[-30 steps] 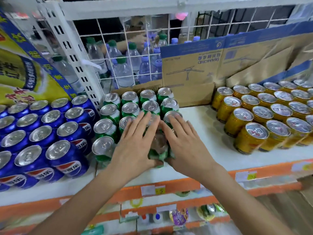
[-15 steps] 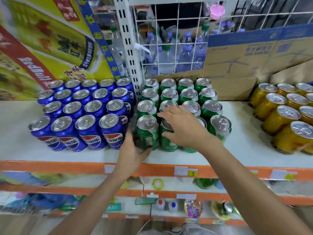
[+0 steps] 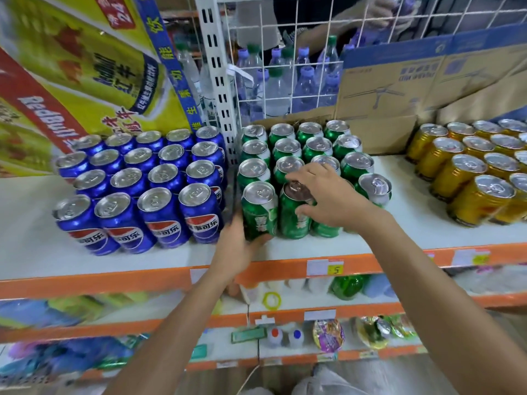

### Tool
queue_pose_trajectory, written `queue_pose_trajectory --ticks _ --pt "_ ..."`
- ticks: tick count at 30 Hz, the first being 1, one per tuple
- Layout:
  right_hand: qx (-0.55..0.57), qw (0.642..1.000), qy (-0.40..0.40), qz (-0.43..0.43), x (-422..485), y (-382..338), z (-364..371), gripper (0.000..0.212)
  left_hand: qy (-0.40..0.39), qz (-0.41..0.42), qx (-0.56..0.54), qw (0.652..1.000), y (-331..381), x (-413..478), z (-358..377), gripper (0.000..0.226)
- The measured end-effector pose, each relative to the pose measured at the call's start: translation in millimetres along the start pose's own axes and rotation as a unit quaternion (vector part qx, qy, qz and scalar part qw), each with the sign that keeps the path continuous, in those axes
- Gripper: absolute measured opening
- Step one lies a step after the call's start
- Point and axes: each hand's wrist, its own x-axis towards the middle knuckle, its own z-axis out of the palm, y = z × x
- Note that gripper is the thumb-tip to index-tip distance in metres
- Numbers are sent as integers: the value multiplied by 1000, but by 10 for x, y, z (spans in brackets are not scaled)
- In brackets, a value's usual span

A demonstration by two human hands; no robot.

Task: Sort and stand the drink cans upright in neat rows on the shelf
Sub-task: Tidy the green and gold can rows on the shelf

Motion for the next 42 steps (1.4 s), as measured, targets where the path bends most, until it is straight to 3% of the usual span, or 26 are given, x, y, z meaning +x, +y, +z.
queue_pose_trajectory --ticks 10,13,15,18,20,23,32,42 --pt "-11 1000 22 3 10 24 35 65 9 -20 12 1000 -14 -53 40 67" --pt "-36 999 21 -11 17 36 43 66 40 -14 25 999 88 -116 45 85" --pt "-30 999 13 -32 -6 80 36 67 98 38 47 993 213 -158 25 94" --pt "26 998 39 -43 -96 244 -76 66 171 206 137 954 396 -76 -29 72" --pt "22 998 39 -33 -153 403 -173 64 169 263 179 933 529 54 -31 51" --pt "-21 999 -29 -6 -197 561 -234 70 134 303 219 918 717 220 34 36" --pt "3 997 -70 -22 -151 627 -270 68 59 255 240 935 786 351 99 38" --pt "-33 996 -63 -51 -105 592 -297 69 73 266 248 929 801 324 103 47"
